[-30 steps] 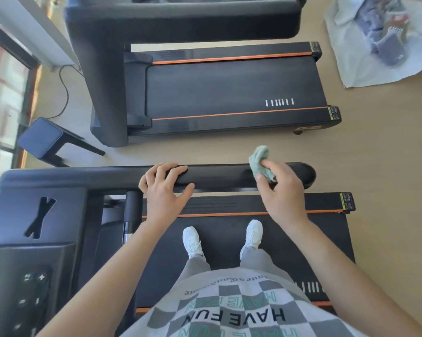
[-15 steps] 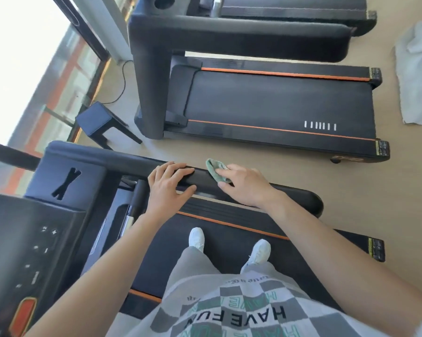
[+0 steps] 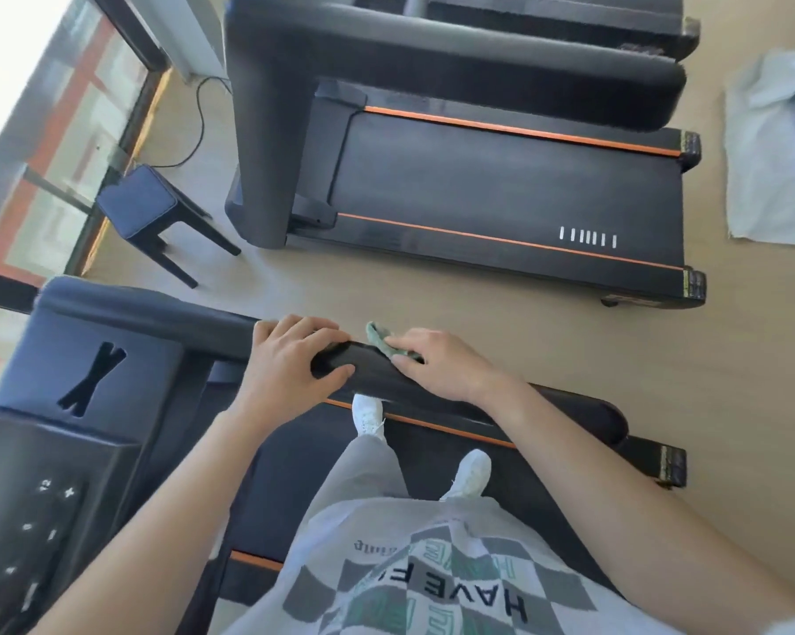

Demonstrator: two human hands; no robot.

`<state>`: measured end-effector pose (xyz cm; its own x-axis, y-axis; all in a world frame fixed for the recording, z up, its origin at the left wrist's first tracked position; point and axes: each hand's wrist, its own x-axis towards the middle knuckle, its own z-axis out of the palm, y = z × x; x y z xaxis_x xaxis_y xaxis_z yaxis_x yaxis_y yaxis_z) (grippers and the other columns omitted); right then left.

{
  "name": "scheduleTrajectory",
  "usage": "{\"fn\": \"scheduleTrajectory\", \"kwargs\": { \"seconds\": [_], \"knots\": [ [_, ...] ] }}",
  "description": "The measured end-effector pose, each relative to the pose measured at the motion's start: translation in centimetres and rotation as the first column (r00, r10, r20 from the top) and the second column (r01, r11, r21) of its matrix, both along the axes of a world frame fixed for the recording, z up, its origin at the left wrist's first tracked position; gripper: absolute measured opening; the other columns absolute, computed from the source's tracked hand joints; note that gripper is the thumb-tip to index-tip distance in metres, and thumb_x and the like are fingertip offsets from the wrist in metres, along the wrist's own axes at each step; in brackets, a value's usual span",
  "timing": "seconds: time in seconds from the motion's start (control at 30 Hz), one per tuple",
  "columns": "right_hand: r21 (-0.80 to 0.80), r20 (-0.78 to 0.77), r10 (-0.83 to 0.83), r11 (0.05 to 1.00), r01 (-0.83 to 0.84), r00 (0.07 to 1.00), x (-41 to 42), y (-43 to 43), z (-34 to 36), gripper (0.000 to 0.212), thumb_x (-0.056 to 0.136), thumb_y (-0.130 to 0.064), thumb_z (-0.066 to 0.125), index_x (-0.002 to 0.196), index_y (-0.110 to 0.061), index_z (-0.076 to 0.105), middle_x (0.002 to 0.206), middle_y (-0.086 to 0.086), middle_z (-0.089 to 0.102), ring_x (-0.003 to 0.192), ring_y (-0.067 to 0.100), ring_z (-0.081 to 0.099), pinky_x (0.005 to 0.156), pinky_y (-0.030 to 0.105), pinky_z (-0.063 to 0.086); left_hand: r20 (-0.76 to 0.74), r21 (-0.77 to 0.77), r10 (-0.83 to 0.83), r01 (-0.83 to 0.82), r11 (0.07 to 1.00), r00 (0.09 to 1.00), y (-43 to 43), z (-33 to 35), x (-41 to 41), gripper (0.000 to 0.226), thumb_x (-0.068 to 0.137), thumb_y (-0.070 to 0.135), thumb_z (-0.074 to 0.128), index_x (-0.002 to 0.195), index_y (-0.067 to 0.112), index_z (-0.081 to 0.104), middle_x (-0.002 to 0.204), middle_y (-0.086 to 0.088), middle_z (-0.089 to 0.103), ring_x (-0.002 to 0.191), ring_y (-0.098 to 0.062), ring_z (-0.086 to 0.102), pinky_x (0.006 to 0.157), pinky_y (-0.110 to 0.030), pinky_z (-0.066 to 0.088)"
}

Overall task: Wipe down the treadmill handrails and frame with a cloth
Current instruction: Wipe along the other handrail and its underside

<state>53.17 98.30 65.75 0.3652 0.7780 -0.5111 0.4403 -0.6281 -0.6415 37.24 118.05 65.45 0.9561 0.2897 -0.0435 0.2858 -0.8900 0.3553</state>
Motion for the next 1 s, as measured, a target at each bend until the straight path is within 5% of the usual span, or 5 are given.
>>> {"fn": "scheduleTrajectory", "kwargs": {
  "seconds": [0.17, 0.43, 0.67, 0.83, 1.0],
  "knots": [
    [-0.064, -0.089, -0.079, 0.995, 0.073, 0.993, 0.5, 1.5, -0.2, 0.037, 0.102, -0.039, 0.05, 0.137, -0.033, 0.06, 0.117, -0.002, 0.064, 0.11, 0.021, 0.058, 0.101, 0.04, 0.044, -0.142, 0.008, -0.088, 0.09, 0.996, 0.986, 4.6, -0.3, 0.8, 0.063, 0.08, 0.08, 0.047, 0.114, 0.033, 0.072, 0.112, 0.014, 0.071, 0.106, -0.018, 0.062, 0.096, -0.04, 0.037],
    [-0.143, -0.197, -0.244, 0.965, 0.219, 0.949, 0.6, 0.5, -0.4, 0.032, 0.102, -0.033, 0.054, 0.133, -0.032, 0.064, 0.124, -0.003, 0.063, 0.116, 0.018, 0.057, 0.109, 0.037, 0.041, -0.155, -0.058, -0.204, 0.197, 0.979, 0.967, 7.8, -0.6, 0.9, 0.068, 0.078, 0.081, 0.047, 0.114, 0.03, 0.072, 0.105, 0.011, 0.072, 0.097, -0.02, 0.066, 0.089, -0.039, 0.046],
    [-0.134, -0.393, -0.11, 0.989, 0.061, 0.913, 1.6, 6.4, -2.0, 0.033, 0.103, -0.03, 0.055, 0.135, -0.027, 0.064, 0.14, -0.018, 0.056, 0.12, -0.005, 0.05, 0.097, 0.005, 0.033, -0.165, -0.035, -0.171, 0.168, 0.985, 0.971, 9.0, -0.2, 0.4, 0.064, 0.076, 0.079, 0.054, 0.109, 0.028, 0.074, 0.103, 0.009, 0.074, 0.094, -0.021, 0.067, 0.085, -0.038, 0.047],
    [-0.198, -0.472, -0.138, 0.979, 0.047, 0.871, 4.0, 4.9, -3.0, 0.03, 0.099, -0.029, 0.062, 0.129, -0.028, 0.068, 0.132, -0.019, 0.063, 0.122, 0.003, 0.058, 0.107, 0.023, 0.039, -0.172, -0.032, -0.138, 0.135, 0.99, 0.975, 8.7, 0.1, 0.3, 0.062, 0.076, 0.078, 0.058, 0.108, 0.028, 0.075, 0.102, 0.01, 0.073, 0.096, -0.018, 0.067, 0.086, -0.035, 0.047],
    [-0.231, -0.427, -0.094, 0.973, -0.008, 0.899, 5.2, 2.7, -3.5, 0.033, 0.095, -0.037, 0.066, 0.127, -0.034, 0.068, 0.133, -0.024, 0.061, 0.125, -0.002, 0.053, 0.111, 0.025, 0.034, -0.162, -0.048, -0.156, 0.15, 0.987, 0.974, 8.6, 0.2, 0.8, 0.054, 0.075, 0.073, 0.065, 0.107, 0.03, 0.075, 0.099, 0.013, 0.073, 0.093, -0.016, 0.065, 0.079, -0.032, 0.045]
  ]
}}
